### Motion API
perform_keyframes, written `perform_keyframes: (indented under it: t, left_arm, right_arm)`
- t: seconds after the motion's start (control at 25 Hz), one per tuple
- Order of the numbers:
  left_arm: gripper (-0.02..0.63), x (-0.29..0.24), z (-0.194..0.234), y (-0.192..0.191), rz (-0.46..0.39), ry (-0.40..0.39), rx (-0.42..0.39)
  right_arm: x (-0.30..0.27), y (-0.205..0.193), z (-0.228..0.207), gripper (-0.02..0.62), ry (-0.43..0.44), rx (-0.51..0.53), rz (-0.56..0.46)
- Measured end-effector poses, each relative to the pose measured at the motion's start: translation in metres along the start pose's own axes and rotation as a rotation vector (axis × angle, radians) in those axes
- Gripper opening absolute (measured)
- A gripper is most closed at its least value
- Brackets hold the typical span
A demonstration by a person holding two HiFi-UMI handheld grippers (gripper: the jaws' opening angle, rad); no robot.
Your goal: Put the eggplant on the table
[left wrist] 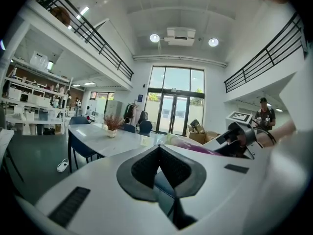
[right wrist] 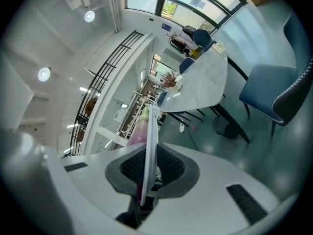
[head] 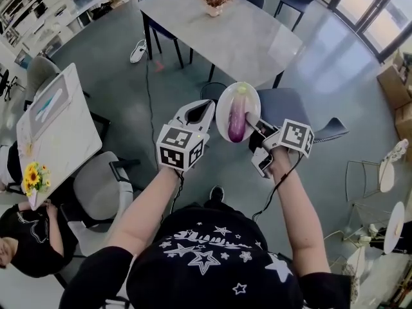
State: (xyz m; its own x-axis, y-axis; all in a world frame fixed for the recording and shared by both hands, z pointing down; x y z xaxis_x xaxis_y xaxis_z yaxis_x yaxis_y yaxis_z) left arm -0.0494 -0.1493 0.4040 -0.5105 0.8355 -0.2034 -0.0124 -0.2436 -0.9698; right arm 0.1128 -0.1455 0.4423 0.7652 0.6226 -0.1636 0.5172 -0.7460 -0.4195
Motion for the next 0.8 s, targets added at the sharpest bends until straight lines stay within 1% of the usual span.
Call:
perform_keyframes:
  t: [0.2, 0.32, 0.4, 0.52, 0.64, 0.72, 0.8]
  left_arm:
    - [0.008, -0.008, 0.0, 0.002, 0.028, 0.003, 0.0]
    - [0.008, -0.007, -0.003, -0.003, 0.036, 0.008, -0.002]
    - [0.008, -0.007, -0.005, -0.008, 0.037, 0.012, -0.014]
    - [0.008, -0.012, -0.003, -0.01, 0.029, 0.02, -0.019]
    - [0.008, -0.018, 0.003, -0.014, 0.034, 0.029, -0.014]
    - [0.008, -0.023, 0.007, -0.018, 0.033, 0.035, -0.001]
    - [0.008, -0.03, 0.009, -0.022, 0.032, 0.031, 0.013]
  right_arm:
    - [-0.003, 0.009, 0.0, 0.035, 0.007, -0.036, 0.01]
    - [-0.001, 0.005, -0.004, 0.035, 0.011, -0.047, 0.035]
    - [-0.002, 0.002, -0.01, 0.035, 0.018, -0.04, 0.05]
    - [-0.004, 0.004, -0.018, 0.035, 0.031, -0.045, 0.046]
    - [-0.009, 0.008, -0.021, 0.035, 0.048, -0.017, 0.055]
    - [-0.012, 0.007, -0.023, 0.035, 0.043, -0.003, 0.071]
    - [-0.011, 0.005, -0.03, 0.035, 0.023, -0.014, 0.073]
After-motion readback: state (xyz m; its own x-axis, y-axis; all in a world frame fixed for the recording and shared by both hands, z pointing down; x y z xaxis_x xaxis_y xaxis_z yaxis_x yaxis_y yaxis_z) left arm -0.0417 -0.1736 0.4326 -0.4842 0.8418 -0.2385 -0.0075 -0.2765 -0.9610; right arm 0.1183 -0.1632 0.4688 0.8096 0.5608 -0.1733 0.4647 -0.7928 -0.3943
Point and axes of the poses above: the fingertips, and each gripper's own axes: x backward along the fingers, z to its left, y out of its top, the point moved 4 cm from there along x, backward along the fingers, and after that the axes turned 7 degrees about y, right-handed, at the moved point
